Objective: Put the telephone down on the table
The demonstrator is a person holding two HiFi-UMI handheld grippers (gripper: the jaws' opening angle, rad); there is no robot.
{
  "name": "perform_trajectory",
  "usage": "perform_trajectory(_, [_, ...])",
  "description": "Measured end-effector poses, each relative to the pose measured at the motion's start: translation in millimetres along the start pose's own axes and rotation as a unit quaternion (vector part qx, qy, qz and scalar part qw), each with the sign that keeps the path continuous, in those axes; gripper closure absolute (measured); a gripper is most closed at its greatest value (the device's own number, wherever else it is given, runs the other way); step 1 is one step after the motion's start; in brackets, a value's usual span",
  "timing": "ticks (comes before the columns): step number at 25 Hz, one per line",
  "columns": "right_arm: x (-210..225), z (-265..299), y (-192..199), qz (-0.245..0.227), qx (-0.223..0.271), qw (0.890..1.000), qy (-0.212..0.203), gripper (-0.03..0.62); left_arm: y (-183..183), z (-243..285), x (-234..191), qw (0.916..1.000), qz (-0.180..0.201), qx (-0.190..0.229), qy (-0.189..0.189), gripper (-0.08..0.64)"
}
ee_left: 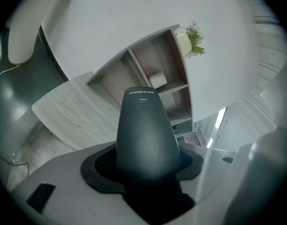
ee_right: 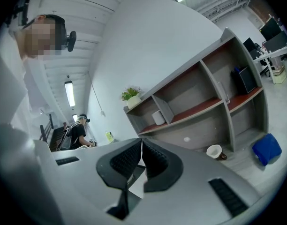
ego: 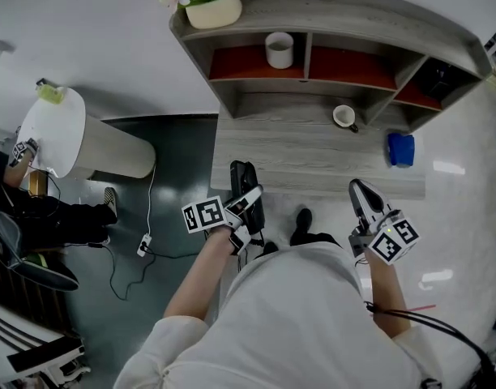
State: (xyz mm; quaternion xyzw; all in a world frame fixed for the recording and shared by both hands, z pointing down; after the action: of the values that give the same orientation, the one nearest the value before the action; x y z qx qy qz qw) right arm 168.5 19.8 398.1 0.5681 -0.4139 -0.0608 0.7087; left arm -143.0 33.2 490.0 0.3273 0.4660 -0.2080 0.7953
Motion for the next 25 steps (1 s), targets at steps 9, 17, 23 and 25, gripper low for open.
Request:
perform_trajectory(9, [55, 31, -15, 0.002, -0.042, 0.999, -0.035, 0.574, -23, 66, -1, 0.9992, 0.015, 0.005, -0.036, 0.273])
perform_trajectory(17, [71, 51, -8, 0.025, -0.056, 0.998, -0.031, 0.574, -31, 113, -11, 0.9976, 0.034, -0.028, -0.054, 0.273])
perform_trajectory(23, [85, 66, 3, 0.022, -0.063, 0.998, -0.012, 0.574, -39, 145, -34, 0.9959, 0.04, -0.054, -0.062, 0.273])
perform_trajectory(25, [90, 72, 7, 0.023, -0.067, 0.997, -0.003, 0.574, -42, 154, -43, 0.9943, 0.05, -0.064, -0.069, 0.273])
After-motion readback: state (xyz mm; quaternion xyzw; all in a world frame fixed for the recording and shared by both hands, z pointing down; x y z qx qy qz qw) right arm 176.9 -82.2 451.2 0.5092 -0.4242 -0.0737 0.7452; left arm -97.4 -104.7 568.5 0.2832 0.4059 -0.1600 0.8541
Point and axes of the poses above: the fingertips, and each gripper's own axes: z forward along the fingers, x to its right, y out of its underside, the point moved 5 cm from there along -z, backward along the fingers, and after that the axes turned 6 degrees about x, right-handed, at the moved point
